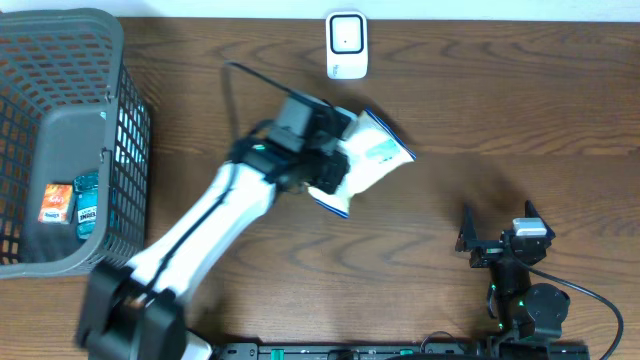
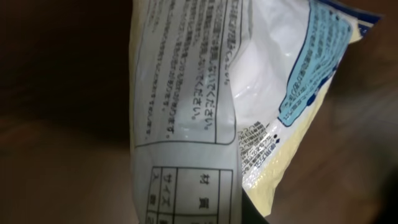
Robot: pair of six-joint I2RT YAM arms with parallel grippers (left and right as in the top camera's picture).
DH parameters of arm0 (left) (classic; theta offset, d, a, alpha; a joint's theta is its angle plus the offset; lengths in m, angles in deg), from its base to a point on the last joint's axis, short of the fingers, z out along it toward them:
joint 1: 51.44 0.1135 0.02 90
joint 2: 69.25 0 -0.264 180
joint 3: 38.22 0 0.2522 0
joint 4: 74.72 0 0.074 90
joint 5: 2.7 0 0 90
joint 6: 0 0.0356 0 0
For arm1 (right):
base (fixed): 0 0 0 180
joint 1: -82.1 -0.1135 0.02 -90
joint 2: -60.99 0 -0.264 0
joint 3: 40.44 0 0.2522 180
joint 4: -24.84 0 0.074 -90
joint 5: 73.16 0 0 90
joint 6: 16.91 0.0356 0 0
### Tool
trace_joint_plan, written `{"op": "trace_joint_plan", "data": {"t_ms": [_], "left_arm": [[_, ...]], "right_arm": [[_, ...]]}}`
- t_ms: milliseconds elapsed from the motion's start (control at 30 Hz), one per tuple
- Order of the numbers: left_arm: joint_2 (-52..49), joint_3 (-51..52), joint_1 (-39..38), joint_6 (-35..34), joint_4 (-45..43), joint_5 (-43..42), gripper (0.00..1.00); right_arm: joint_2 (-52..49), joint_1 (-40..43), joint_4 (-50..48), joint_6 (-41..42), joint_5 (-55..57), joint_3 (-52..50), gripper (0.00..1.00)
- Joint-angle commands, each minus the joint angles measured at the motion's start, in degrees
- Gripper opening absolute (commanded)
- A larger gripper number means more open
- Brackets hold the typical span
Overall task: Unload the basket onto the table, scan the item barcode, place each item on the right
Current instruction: 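Lift the snack bag out and place it on the table center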
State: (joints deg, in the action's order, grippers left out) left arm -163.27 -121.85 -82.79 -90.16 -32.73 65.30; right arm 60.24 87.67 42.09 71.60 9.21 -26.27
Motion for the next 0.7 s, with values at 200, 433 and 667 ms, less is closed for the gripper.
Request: {"op": "trace_joint_plan", "data": {"t_ms": [200, 433, 667], "left_arm": [[-13.2, -0.4, -5.7, -2.5, -9.9, 2.9, 0.68], [-9.0, -0.5, -5.9, -2.4, -8.9, 3.4, 0.94], [6.2, -1.0, -5.6, -1.7, -8.9, 15.7, 0.98]], "right_arm": [[0.0, 0.4, 0.2, 0.4, 0.5, -0.1, 0.99], [0.0, 0.4, 0.2, 0.4, 0.5, -0.1, 0.99], [0.0, 0.4, 0.2, 0.4, 0.5, -0.1, 0.99]]}}
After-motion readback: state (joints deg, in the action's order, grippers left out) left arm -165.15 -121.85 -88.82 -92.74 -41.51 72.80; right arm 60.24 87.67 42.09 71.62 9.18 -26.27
